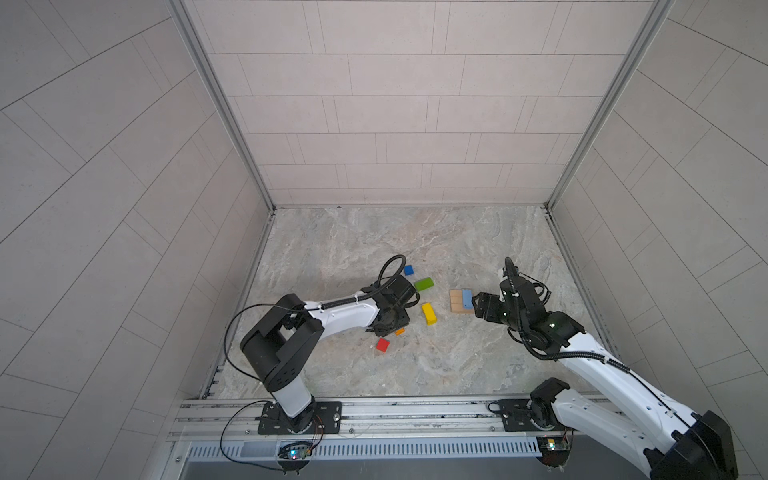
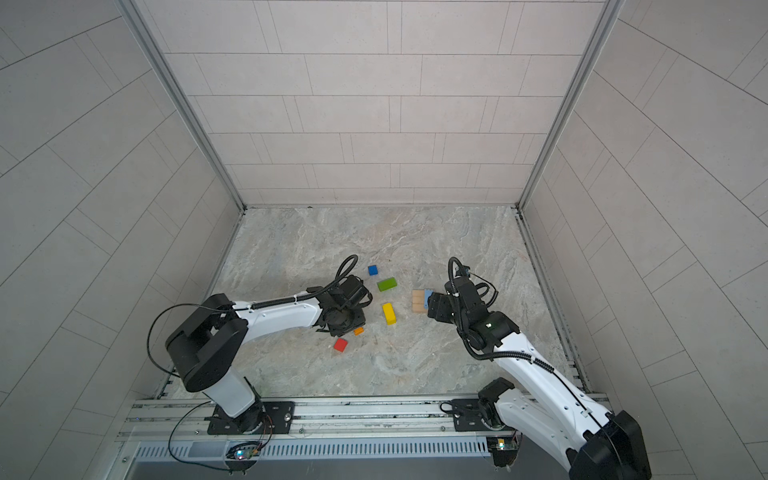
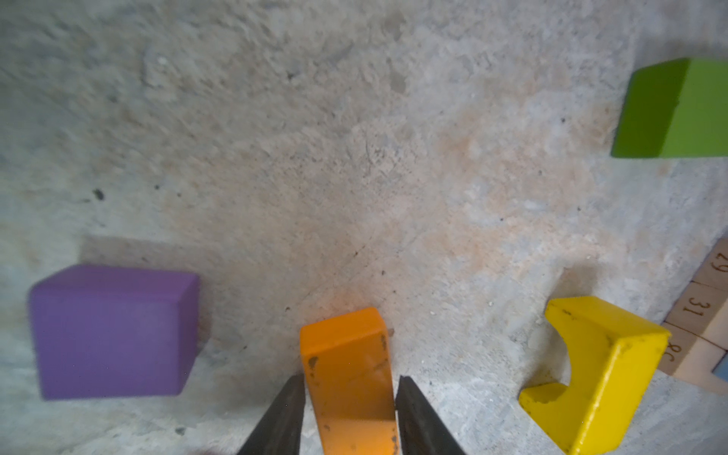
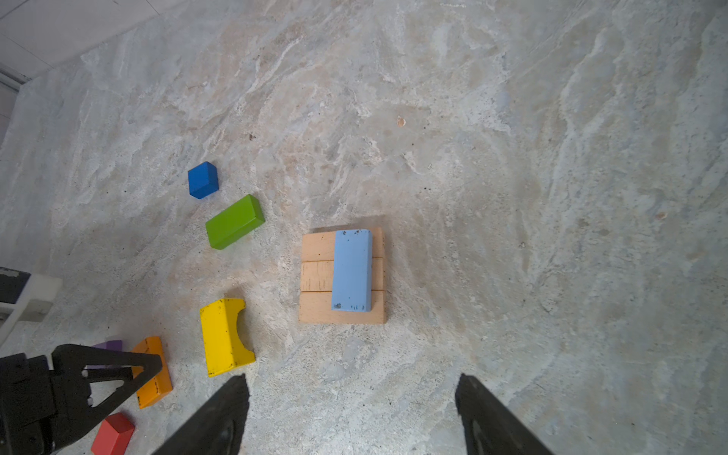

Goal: Build the wood block tower
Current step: 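Grasp the orange bar with the left gripper, then carry the orange bar over the wood stack beside the light-blue bar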

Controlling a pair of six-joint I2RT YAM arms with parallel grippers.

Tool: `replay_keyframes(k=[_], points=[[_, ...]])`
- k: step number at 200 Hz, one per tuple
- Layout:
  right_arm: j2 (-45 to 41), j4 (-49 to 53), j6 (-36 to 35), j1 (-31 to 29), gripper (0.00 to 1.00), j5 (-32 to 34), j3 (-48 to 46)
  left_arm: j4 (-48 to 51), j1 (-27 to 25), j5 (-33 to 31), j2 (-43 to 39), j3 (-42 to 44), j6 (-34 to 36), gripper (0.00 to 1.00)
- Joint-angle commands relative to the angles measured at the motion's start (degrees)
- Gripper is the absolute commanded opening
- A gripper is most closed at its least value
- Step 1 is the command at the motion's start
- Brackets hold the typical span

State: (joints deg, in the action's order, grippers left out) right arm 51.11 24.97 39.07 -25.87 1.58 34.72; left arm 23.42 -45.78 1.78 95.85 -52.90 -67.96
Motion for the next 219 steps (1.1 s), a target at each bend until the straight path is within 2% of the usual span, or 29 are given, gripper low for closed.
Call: replay_keyframes(k=[1, 57, 129, 156, 175, 219], points=[[-0.1, 0.2, 0.6, -0.1, 0.84, 0.8, -0.6, 1.4, -0.3, -1.1, 0.4, 0.5, 1.2, 0.41], [0.0, 0.1, 0.4, -0.1, 0.84, 0.9, -0.7, 3.1, -0.3, -1.0, -0.4, -0.6, 4.0, 0.3], [0.3, -0.1, 0.0, -0.1, 0.84, 0.9, -0.7, 7.1, -0.3, -1.5, -3.9, -6.2, 11.8, 0.29], [1.9, -0.2, -3.1, 0.4, 0.84, 0.8, 0.1, 8.8, -0.3, 0.0, -4.9, -10.5, 15.4, 0.29], [3.9, 0.4, -6.4, 1.7, 0.84, -0.5, 1.2, 10.6, -0.4, 0.4, -5.0, -13.9, 17.6, 0.29], [6.6, 0.6, -9.0, 7.1, 0.84, -4.2, 3.9, 10.5, -1.2, 2.0, -2.9, -20.4, 20.8, 0.3]])
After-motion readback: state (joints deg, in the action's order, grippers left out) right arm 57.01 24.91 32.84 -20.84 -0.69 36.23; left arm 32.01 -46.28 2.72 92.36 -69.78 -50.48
